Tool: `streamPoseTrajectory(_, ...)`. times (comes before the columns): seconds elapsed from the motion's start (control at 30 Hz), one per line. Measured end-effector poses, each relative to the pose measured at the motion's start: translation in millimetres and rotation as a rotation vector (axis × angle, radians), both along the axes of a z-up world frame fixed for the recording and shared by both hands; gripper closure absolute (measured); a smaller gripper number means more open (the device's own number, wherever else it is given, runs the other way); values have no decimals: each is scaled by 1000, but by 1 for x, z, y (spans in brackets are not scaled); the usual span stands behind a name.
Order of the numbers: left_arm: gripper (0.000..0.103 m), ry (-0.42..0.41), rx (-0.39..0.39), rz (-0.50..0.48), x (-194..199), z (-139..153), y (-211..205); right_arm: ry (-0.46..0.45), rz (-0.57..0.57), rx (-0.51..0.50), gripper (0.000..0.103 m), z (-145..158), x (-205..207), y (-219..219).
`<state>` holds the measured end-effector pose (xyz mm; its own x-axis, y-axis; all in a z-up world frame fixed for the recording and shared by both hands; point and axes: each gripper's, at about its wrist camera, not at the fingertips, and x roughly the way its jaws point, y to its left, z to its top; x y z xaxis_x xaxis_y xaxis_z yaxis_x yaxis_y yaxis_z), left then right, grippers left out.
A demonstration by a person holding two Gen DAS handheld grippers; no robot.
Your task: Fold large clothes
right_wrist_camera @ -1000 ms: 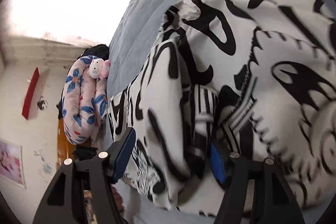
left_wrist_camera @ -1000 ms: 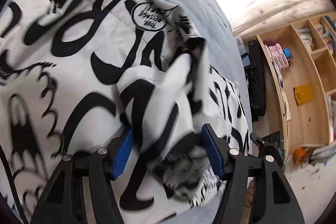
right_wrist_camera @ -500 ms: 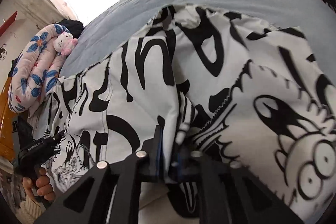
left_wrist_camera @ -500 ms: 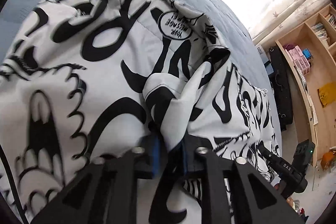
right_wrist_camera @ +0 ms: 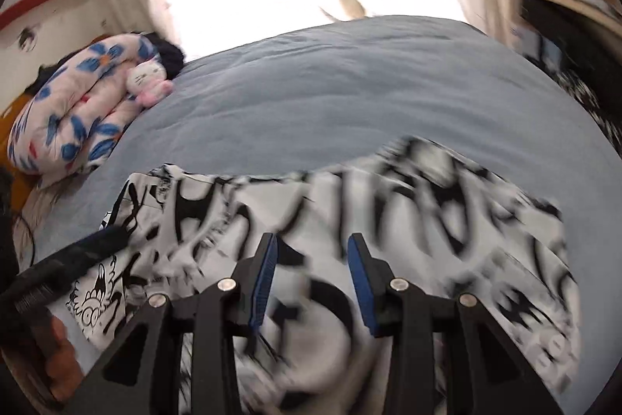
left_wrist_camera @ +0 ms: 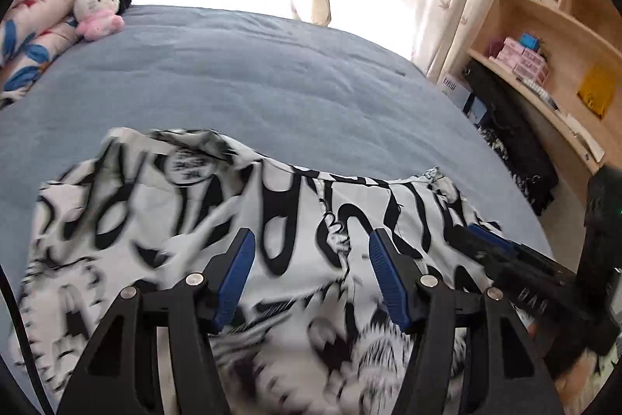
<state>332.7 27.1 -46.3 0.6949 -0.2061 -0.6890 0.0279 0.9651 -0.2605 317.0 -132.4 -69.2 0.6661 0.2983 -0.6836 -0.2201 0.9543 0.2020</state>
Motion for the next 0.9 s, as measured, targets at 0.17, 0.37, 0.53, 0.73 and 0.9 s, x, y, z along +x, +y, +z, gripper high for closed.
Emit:
streamPoseTrajectory(0.17, 53, 139, 98, 92, 32, -52, 11, 75, -60, -126, 68, -44, 40, 4)
streamPoseTrajectory(0.37, 63, 126, 81, 99, 24, -68, 43, 135, -210, -117, 72, -67, 29, -70)
streamPoseTrajectory(0.53, 63, 142, 74, 125, 22, -67, 43, 156, -227, -26, 71, -63, 16, -91)
streamPoseTrajectory(0.73, 52, 165, 43, 148, -3, -48, 45, 150, -221, 6, 71, -42, -4, -86)
streamPoseTrajectory(0.9, 51, 139, 84, 137, -37, -12, 38, 115, -190, 43, 71, -10, -26, -81)
